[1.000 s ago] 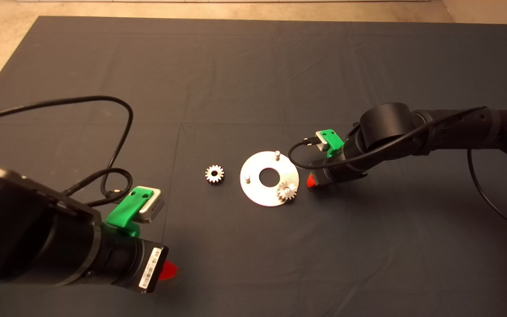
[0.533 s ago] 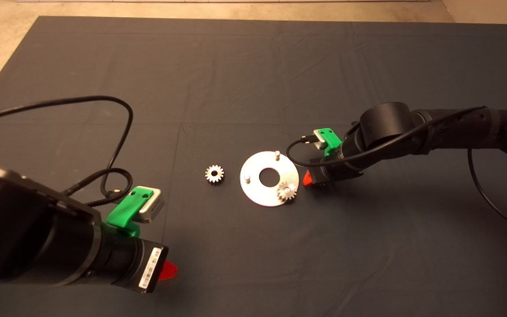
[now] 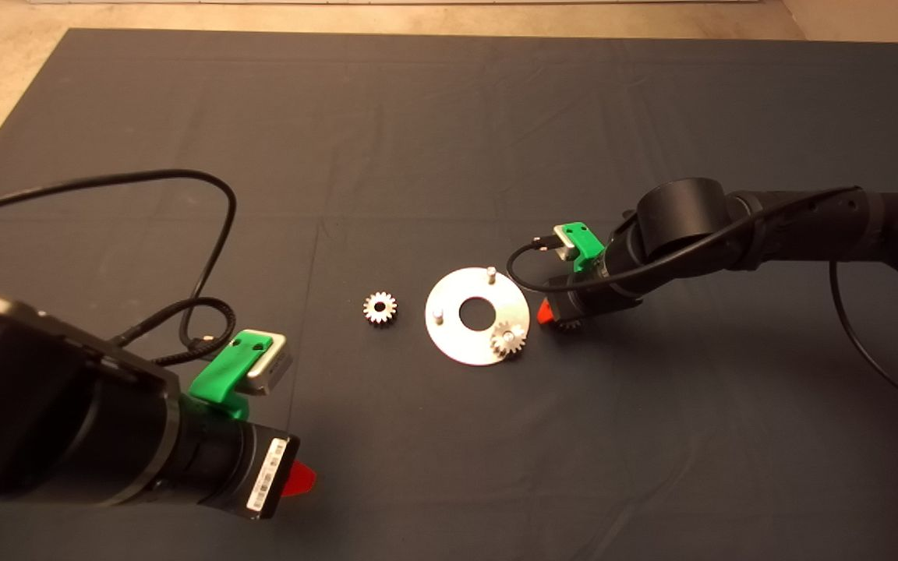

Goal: Install three planetary gears onto the carrier pins

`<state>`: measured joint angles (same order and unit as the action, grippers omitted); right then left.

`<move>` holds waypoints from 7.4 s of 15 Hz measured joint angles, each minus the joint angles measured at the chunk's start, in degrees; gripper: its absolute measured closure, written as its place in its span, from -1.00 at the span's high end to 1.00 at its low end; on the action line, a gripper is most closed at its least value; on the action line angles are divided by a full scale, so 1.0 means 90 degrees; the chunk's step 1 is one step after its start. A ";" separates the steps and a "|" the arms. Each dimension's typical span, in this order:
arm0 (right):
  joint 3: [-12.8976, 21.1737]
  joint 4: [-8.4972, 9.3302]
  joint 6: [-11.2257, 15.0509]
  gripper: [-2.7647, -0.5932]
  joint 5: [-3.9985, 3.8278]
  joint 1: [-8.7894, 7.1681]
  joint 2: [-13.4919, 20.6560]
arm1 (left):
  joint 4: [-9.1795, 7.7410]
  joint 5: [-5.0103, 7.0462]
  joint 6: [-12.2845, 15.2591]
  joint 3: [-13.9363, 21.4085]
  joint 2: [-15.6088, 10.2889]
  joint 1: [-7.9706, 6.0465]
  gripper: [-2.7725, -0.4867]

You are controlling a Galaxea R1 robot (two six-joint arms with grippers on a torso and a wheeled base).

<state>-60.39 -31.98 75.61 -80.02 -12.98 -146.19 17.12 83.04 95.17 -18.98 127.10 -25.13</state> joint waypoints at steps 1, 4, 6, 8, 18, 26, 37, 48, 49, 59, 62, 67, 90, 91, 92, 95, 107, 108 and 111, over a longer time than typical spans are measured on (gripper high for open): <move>0.0000 0.0000 -0.0003 -0.12 0.0000 0.0000 0.0000 | 0.0000 -0.0008 0.0000 0.0000 0.0000 0.0002 0.01; 0.0000 0.0000 -0.0016 -0.26 -0.0002 -0.0001 0.0002 | 0.0000 -0.0009 0.0000 0.0000 0.0000 0.0000 0.01; 0.0000 0.0000 -0.0016 -0.35 -0.0003 -0.0003 0.0003 | 0.0000 -0.0009 0.0000 0.0000 0.0000 0.0001 0.01; 0.0000 0.0000 -0.0016 -0.44 0.0012 -0.0003 0.0002 | 0.0000 -0.0009 0.0000 0.0000 0.0000 0.0000 0.01; 0.0003 0.0000 -0.0015 -0.53 0.0009 -0.0005 0.0012 | 0.0000 -0.0012 0.0000 0.0000 0.0000 0.0000 0.01; 0.0024 0.0001 0.0005 -0.60 -0.0088 -0.0307 -0.0001 | 0.0000 -0.0020 0.0000 0.0000 0.0000 0.0000 0.01; -0.1496 0.0589 -0.0091 -0.61 0.0011 -0.1044 -0.1826 | 0.0000 -0.0037 -0.0002 0.0000 -0.0014 0.0000 0.01; -0.1877 0.1061 -0.0260 -0.61 -0.0088 -0.1115 -0.2010 | 0.0000 -0.0049 -0.0002 0.0000 -0.0014 0.0000 0.01; -0.1877 0.1061 -0.0260 -0.61 -0.0088 -0.1115 -0.2010 | 0.0000 -0.0049 0.0000 0.0000 -0.0014 0.0001 0.01; -0.1895 0.1061 -0.0401 -0.61 -0.0091 -0.1039 -0.2006 | 0.0000 -0.0049 -0.0002 0.0000 -0.0014 0.0000 0.01; -0.1899 0.1061 -0.0402 -0.61 -0.0092 -0.0906 -0.2006 | 0.0000 -0.0054 0.0000 0.0000 -0.0014 0.0000 0.01; -0.1907 0.1058 -0.0423 -0.61 -0.0091 -0.0906 -0.1991 | 0.0000 -0.0054 -0.0002 0.0000 -0.0014 0.0000 0.01; -0.2082 0.1055 -0.0612 -0.61 -0.0069 -0.0811 -0.1977 | 0.0000 -0.0056 -0.0003 0.0000 -0.0014 0.0000 0.01; -0.2082 0.1055 -0.0612 -0.61 -0.0069 -0.0811 -0.1976 | 0.0000 -0.0056 0.0000 0.0000 -0.0014 0.0001 0.01; -0.2080 0.1055 -0.0612 -0.61 -0.0066 -0.0811 -0.1976 | 0.0000 -0.0056 0.0000 0.0000 -0.0014 0.0000 0.01; -0.2082 0.1055 -0.0614 -0.60 -0.0067 -0.0811 -0.1976 | 0.0000 -0.0056 0.0000 0.0000 -0.0014 0.0000 0.01; -0.2079 0.1055 -0.0612 -0.55 -0.0205 -0.0811 -0.1977 | 0.0000 -0.0056 -0.0003 0.0000 -0.0014 0.0000 0.01; -0.2079 0.1055 -0.0612 -0.55 -0.0210 -0.0811 -0.1977 | 0.0000 -0.0056 0.0000 0.0000 -0.0014 0.0000 0.01; -0.2079 0.1055 -0.0612 -0.51 -0.0221 -0.0811 -0.1979 | 0.0000 -0.0056 0.0000 0.0000 -0.0014 0.0000 0.01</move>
<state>-79.10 -22.48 70.10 -82.01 -20.29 -164.00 17.12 82.54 95.17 -18.98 126.98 -25.14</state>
